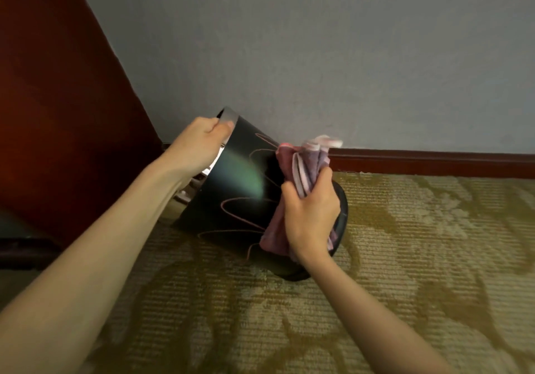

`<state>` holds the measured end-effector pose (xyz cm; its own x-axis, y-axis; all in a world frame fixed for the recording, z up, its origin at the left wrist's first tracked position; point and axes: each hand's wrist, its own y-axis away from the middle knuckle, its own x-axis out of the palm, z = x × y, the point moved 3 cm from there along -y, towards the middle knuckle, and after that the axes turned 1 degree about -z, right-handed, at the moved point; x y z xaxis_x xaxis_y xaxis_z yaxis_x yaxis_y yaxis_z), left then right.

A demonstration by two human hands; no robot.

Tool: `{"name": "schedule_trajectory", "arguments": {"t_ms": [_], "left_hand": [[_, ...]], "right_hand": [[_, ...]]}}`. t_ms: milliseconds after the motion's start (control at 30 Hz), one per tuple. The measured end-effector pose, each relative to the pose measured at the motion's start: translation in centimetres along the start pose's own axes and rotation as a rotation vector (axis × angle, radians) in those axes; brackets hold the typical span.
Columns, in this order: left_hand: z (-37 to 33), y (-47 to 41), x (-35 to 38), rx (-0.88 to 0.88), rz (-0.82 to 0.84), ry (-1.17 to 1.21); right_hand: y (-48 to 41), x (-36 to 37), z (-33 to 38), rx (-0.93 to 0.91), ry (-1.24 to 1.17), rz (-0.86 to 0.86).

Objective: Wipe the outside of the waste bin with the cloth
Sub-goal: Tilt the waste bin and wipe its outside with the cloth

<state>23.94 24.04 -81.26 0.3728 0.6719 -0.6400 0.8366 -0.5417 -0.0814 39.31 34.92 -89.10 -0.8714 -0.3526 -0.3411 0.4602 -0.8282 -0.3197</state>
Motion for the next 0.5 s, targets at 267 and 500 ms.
{"name": "schedule_trajectory", "arguments": {"t_ms": [267,500], "left_hand": [[1.1,0.7,-0.3,-0.056,0.003,0.079],[1.1,2.5,0.0,0.017,0.007,0.097]], "right_hand": [[-5.6,1.7,0.8,0.096,0.126,0.077],[-13.6,5.5,-2.2,0.257,0.391,0.459]]}}
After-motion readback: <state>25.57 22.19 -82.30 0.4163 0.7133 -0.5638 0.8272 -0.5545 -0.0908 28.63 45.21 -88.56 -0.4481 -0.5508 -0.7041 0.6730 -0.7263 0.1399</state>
